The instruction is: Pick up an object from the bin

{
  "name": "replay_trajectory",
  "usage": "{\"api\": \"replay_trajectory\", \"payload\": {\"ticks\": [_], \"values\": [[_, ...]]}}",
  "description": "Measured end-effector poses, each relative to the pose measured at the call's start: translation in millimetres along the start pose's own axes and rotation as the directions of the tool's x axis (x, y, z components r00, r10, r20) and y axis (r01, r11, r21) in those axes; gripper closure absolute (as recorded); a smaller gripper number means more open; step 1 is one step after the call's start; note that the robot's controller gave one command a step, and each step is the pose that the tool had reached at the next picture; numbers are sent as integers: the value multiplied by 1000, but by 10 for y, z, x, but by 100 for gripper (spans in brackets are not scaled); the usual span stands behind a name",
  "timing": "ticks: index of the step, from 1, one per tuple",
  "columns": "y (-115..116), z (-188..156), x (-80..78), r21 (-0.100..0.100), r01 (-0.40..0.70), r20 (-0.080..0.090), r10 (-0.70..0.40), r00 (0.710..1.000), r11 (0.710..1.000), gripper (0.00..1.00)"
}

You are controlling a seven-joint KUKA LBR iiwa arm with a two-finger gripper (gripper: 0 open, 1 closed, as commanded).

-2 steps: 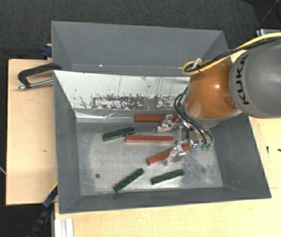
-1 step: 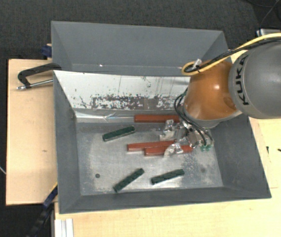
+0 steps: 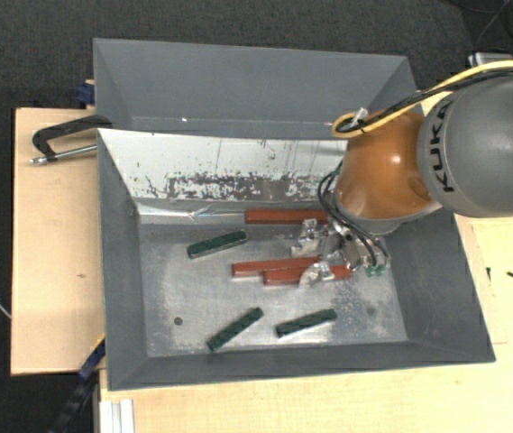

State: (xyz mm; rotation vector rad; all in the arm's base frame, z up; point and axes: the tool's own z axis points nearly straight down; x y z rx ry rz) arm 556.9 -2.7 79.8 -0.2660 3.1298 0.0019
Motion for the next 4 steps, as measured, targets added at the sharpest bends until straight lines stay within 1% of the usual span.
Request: {"api": "replay_trajectory", "payload": {"ticks": [1,2,3,4], "values": [[2,-40,9,0,-1,-2,1,1000,1000,100],[7,-188,18,-1,0,-4,0,1000,1000,100],[6,-365,-2,1,-1,4,1,1000,1000,100],[6,-458,-12,1,0,8,0,1000,1000,100]]}}
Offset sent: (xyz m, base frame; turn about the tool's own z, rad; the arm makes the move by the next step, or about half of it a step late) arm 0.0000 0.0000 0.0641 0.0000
